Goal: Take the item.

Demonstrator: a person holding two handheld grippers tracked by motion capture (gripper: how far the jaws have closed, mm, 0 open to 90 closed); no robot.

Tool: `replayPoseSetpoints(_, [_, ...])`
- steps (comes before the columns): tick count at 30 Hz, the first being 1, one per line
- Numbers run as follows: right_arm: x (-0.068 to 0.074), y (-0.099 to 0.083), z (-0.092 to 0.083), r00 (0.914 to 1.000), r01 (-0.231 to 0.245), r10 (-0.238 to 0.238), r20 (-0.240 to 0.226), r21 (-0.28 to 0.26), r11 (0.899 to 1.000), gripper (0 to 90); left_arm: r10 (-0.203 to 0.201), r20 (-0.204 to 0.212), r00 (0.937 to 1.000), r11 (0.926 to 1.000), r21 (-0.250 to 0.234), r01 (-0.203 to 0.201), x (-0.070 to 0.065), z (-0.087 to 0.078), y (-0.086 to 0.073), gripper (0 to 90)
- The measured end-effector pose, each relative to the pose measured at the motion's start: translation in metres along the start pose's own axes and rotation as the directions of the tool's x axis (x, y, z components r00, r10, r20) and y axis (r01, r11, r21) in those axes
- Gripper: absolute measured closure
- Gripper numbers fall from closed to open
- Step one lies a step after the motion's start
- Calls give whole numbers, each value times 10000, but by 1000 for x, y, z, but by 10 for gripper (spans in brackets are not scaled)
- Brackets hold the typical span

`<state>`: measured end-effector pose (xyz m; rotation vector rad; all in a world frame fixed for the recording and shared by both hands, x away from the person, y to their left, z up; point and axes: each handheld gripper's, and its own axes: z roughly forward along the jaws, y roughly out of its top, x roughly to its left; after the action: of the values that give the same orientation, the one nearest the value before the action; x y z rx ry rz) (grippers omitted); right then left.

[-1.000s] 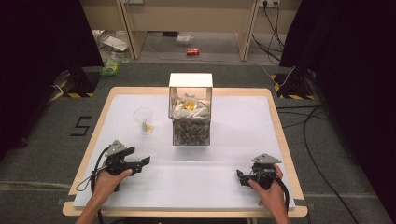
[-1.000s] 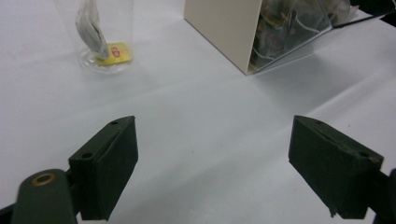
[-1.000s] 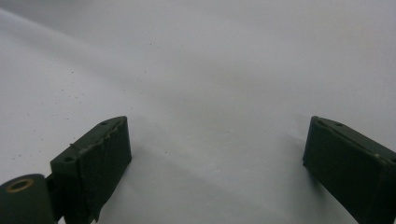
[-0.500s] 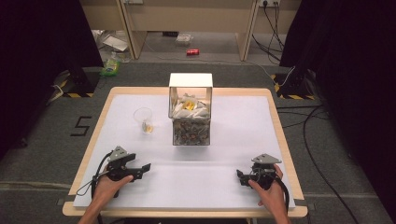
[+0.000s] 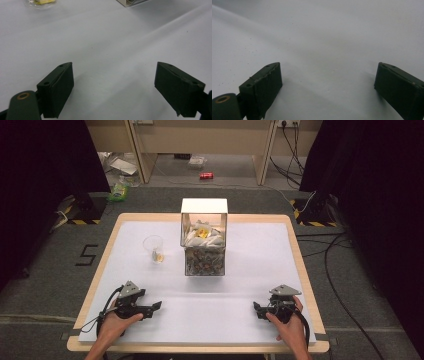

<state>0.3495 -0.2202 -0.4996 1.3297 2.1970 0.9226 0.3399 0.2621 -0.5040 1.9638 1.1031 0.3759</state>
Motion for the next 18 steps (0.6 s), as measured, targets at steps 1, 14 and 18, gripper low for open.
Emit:
replayPoseSetpoints(1, [0,0,0,10000,-1,1,0,1,10000,82,16,29,10000,10000,18,-16,0,0,-1,152])
replayPoseSetpoints(14, [0,0,0,10000,1,-1,5,-2,10000,82,793,-271,9965,9957,497,-779,-9,-3,-5,148])
replayPoseSetpoints(18, [0,0,0,10000,2,-2,5,-1,10000,82,1106,-346,9933,9922,609,-1084,-13,-4,-7,149])
